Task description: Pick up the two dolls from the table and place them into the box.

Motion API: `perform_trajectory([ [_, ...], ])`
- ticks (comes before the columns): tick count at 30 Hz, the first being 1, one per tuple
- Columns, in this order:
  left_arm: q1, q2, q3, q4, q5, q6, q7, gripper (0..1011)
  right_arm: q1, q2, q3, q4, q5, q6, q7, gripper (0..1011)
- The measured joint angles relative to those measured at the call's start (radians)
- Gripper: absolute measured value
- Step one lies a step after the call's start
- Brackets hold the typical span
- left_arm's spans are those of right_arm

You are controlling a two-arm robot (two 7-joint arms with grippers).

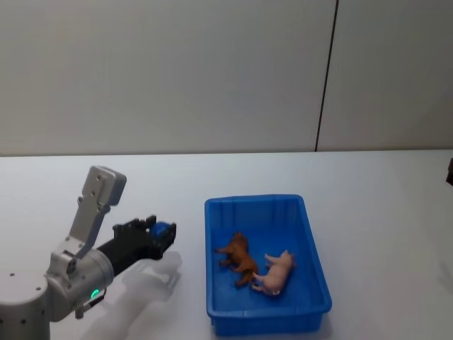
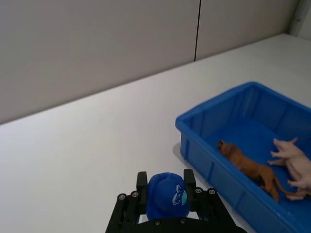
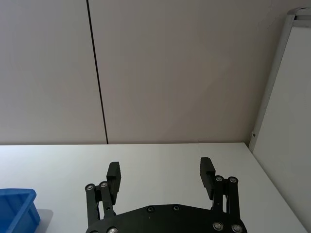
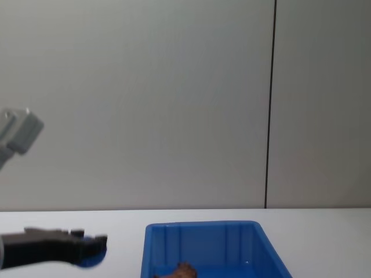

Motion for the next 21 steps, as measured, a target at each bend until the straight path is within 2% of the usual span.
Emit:
perform_trajectory([
  [11, -0.023, -0.004, -0.022, -0.066, -0.020, -0.069, 0.025, 398, 0.000, 0.000, 0.000, 0.000, 0.000, 0.000, 0.000, 1001],
  [21, -0.074, -0.037, -0.028, -0.082, -0.059, -0.103, -0.042, 336, 0.000, 0.000, 0.000, 0.000, 0.000, 0.000, 0.000, 1001],
])
